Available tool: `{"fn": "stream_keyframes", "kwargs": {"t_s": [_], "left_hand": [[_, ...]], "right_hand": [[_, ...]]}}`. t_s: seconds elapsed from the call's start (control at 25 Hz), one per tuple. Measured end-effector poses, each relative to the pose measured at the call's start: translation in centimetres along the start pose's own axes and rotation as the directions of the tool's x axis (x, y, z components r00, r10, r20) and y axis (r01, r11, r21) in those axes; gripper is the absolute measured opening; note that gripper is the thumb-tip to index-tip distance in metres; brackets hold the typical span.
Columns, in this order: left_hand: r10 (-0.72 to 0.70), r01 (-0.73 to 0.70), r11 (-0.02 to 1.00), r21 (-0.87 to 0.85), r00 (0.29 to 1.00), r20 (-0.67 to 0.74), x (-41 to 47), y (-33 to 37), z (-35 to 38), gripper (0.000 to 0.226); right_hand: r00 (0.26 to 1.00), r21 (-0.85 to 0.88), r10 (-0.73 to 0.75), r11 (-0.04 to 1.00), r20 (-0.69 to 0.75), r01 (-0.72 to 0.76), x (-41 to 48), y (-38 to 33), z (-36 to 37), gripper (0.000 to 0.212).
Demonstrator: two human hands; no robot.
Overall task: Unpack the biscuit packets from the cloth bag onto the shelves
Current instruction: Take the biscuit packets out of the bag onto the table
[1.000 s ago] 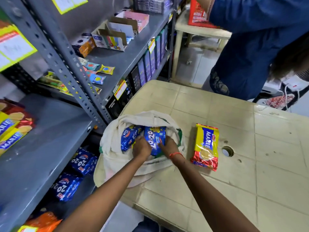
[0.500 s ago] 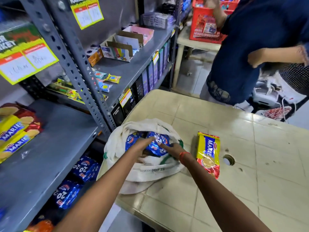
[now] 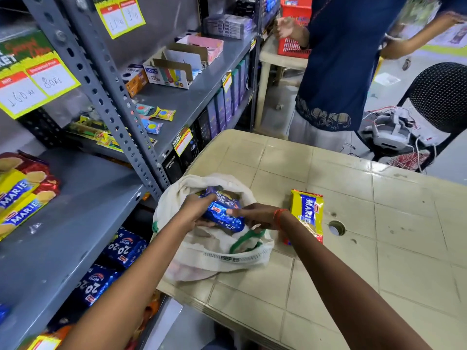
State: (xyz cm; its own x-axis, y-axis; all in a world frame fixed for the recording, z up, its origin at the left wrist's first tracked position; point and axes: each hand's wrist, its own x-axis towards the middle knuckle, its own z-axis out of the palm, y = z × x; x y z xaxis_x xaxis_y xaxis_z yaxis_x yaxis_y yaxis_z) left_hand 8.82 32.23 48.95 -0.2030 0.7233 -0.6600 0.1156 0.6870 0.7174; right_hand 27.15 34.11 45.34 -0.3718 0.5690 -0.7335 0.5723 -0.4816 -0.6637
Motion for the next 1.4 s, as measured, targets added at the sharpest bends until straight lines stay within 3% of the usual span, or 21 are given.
{"fn": "stream_keyframes", "kwargs": {"t_s": [0.04,0.12,0.2,0.24,0.28,0.36,0.44,0.52,0.6,0.72,0.8,0.92,1.0,1.12,1.24,1.4], "left_hand": [[0.117,-0.095,0.972,0.215,0.989,-0.089,-0.6,0.2,0.2,0.038],[0.39,-0.188,0.751,0.633,0.9,-0.195,-2.0,0.4,0.7,0.038],[0.529,-0.231,0.656,0.718,0.82,-0.219,-3.3,0.8,0.7,0.037],[0.548,-0.259,0.667,0.699,0.806,-0.224,-3.5,1.1,0.5,0.036],[0.538,-0.3,0.71,0.638,0.815,-0.216,-3.5,1.4,0.4,0.034],[0.475,-0.407,0.837,0.366,0.872,-0.118,-3.3,1.7,1.5,0.03],[0.427,-0.432,0.893,0.124,0.902,0.061,-3.5,1.5,4.5,0.022],[0.399,-0.416,0.908,0.04,0.89,0.22,-3.3,0.6,8.4,0.018],[0.338,-0.366,0.93,0.038,0.889,0.309,-2.6,-0.5,12.2,0.027],[0.303,-0.391,0.912,0.122,0.845,0.44,-2.0,-1.7,18.6,0.038],[0.307,-0.453,0.874,0.179,0.797,0.52,-2.4,-2.3,22.9,0.046],[0.294,-0.541,0.8,0.258,0.729,0.618,-3.2,-2.8,28.4,0.063],[0.248,-0.531,0.801,0.277,0.714,0.655,-3.1,-3.4,31.3,0.065],[0.154,-0.485,0.792,0.372,0.748,0.646,-2.3,-4.5,34.0,0.064],[0.057,-0.429,0.802,0.415,0.747,0.662,-1.8,-5.4,34.7,0.07],[0.079,-0.4,0.834,0.38,0.768,0.636,-1.8,-4.8,33.5,0.068]], "right_hand": [[0.997,-0.051,0.015,0.999,0.078,-0.011,-0.3,0.2,0.2,0.056],[0.988,-0.203,0.057,0.979,0.144,-0.027,-0.5,1.1,0.8,0.06],[0.987,-0.137,0.022,0.991,0.158,0.0,-0.7,2.1,1.5,0.066],[0.986,0.074,-0.051,0.996,0.159,0.039,-0.7,2.4,1.7,0.062],[0.984,0.342,-0.124,0.937,0.125,0.075,-0.8,2.5,1.6,0.055],[0.976,0.711,-0.218,0.684,-0.017,0.166,-1.1,2.4,0.6,0.047],[0.956,0.808,-0.256,0.527,-0.143,0.262,-2.1,2.6,-1.0,0.036],[0.939,0.797,-0.201,0.497,-0.278,0.342,-3.8,4.0,-3.1,0.034],[0.891,0.723,-0.07,0.558,-0.448,0.407,-5.2,6.4,-4.8,0.039],[0.682,0.511,0.101,0.743,-0.725,0.432,-7.1,11.3,-7.4,0.035],[0.573,0.435,0.159,0.814,-0.804,0.385,-8.2,14.7,-9.2,0.034],[0.465,0.428,0.26,0.852,-0.846,0.301,-9.3,19.5,-12.2,0.039],[0.458,0.405,0.275,0.889,-0.845,0.212,-9.5,21.9,-14.0,0.04],[0.514,0.363,0.272,0.928,-0.814,0.083,-8.9,24.2,-14.5,0.049],[0.557,0.348,0.249,0.934,-0.792,0.077,-8.3,25.2,-13.2,0.053],[0.398,0.197,0.15,0.977,-0.905,0.082,-7.9,22.9,-11.8,0.058]]}}
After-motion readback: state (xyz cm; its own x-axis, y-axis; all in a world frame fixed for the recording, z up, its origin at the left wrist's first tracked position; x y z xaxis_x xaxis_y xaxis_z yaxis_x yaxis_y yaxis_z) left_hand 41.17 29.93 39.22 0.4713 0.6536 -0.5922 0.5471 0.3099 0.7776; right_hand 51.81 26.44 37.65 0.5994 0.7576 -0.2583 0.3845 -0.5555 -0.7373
